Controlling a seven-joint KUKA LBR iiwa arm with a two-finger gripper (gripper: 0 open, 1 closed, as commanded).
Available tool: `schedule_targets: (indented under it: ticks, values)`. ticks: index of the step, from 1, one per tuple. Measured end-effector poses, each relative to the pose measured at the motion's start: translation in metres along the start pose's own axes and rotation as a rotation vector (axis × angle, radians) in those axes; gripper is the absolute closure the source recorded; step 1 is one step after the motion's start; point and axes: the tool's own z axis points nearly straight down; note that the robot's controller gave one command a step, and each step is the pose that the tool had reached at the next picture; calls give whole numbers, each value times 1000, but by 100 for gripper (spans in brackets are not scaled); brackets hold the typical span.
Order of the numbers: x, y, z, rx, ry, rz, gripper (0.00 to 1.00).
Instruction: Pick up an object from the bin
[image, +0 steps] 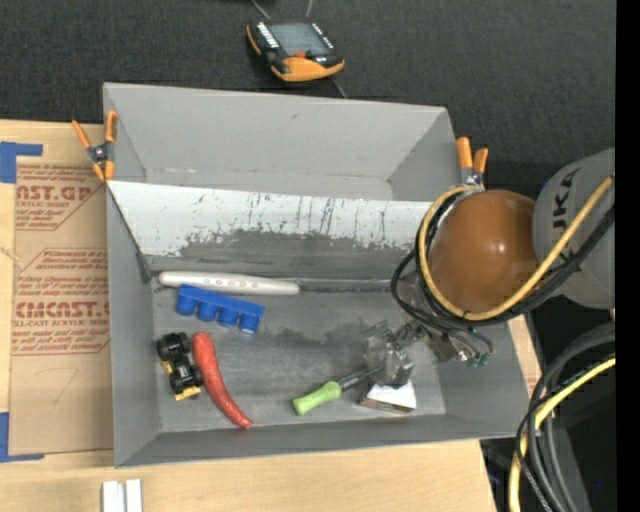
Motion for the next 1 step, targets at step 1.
schedule_targets:
  ticks: [1]
  values:
    - [-3, 4, 7, 2, -3, 34, 100]
